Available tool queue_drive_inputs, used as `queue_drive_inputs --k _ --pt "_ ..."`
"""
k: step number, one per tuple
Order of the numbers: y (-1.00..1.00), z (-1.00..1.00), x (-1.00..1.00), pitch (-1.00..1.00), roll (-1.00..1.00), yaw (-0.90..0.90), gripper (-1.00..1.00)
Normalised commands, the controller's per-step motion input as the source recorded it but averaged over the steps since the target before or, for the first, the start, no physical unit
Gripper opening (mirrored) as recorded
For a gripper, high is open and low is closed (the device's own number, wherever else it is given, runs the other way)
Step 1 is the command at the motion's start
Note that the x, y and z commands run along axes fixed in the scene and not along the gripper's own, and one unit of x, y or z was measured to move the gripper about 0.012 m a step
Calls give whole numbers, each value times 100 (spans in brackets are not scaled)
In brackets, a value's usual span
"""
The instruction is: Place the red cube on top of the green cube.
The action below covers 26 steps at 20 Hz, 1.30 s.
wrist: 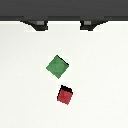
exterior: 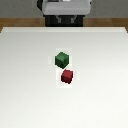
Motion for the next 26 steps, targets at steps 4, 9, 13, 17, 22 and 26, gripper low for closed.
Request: queue_drive_inputs --k 4,9,13,17,22,26 --pt "0 0 0 0 0 0 100" --pt "0 0 0 0 0 0 100" --pt "0 0 50 0 0 0 100" --pt "0 0 50 0 0 0 100" --pt "0 0 100 0 0 0 100" --pt "0 0 100 0 0 0 100"
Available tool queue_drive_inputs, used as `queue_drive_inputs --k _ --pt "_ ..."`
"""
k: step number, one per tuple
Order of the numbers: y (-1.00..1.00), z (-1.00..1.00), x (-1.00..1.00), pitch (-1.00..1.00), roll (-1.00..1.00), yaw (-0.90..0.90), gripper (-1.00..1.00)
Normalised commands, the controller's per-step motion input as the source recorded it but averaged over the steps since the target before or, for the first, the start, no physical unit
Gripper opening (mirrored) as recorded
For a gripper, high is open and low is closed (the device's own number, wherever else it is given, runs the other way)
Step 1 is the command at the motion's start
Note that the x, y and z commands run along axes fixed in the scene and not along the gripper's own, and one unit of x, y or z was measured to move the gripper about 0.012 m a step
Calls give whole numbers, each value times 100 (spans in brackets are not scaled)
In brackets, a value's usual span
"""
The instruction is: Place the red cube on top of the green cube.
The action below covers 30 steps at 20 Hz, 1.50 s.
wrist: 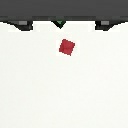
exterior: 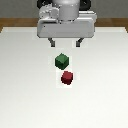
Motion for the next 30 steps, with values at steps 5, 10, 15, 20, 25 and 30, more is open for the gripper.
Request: queue_drive_inputs --k 5,10,15,20,25,30 --pt "0 0 20 0 0 -3 100" --pt "0 0 0 0 0 -63 100" --pt "0 0 0 0 0 -36 100" --pt "40 0 0 0 0 0 100" --pt "40 0 0 0 0 0 100" --pt "-20 0 0 0 0 0 100"
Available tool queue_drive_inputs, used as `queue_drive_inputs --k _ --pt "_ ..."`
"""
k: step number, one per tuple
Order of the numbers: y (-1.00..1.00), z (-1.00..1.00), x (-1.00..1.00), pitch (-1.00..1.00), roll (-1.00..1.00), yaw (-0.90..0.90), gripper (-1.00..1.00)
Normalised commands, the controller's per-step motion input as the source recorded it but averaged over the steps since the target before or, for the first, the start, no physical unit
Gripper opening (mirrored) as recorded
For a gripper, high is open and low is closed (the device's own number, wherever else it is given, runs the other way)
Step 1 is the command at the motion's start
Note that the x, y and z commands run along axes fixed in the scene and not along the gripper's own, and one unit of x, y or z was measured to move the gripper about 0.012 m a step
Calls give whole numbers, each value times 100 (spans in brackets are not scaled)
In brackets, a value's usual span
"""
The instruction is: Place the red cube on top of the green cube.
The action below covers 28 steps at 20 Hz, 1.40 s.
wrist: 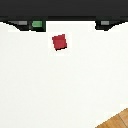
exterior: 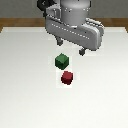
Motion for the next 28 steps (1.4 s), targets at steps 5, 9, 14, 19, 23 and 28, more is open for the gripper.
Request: queue_drive_inputs --k 5,9,14,19,23,28 --pt "0 0 -20 0 0 0 100" --pt "0 -25 0 0 0 0 100" --pt "0 -80 0 0 0 0 100" --pt "-4 -100 0 0 0 0 100" --pt "0 0 0 0 0 0 100" --pt "0 -20 0 0 0 0 100"
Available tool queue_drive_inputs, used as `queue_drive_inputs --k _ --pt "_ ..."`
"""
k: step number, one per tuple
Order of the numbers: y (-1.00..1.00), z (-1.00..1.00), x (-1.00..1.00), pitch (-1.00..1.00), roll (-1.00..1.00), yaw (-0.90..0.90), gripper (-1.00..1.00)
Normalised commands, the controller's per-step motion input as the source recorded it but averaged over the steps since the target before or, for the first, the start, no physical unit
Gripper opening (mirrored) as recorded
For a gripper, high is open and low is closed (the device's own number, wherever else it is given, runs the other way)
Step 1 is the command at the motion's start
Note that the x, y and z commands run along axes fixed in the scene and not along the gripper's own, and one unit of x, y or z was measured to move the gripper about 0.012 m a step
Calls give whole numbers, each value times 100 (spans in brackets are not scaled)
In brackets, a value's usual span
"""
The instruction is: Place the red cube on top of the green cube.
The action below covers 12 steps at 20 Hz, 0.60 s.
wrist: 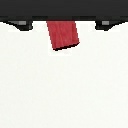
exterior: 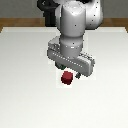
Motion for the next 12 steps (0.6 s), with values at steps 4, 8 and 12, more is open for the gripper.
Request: queue_drive_inputs --k 4,8,12 --pt "0 -100 0 0 0 0 100" --pt "0 -25 0 0 0 0 -100" --pt "0 0 0 0 0 0 -100"
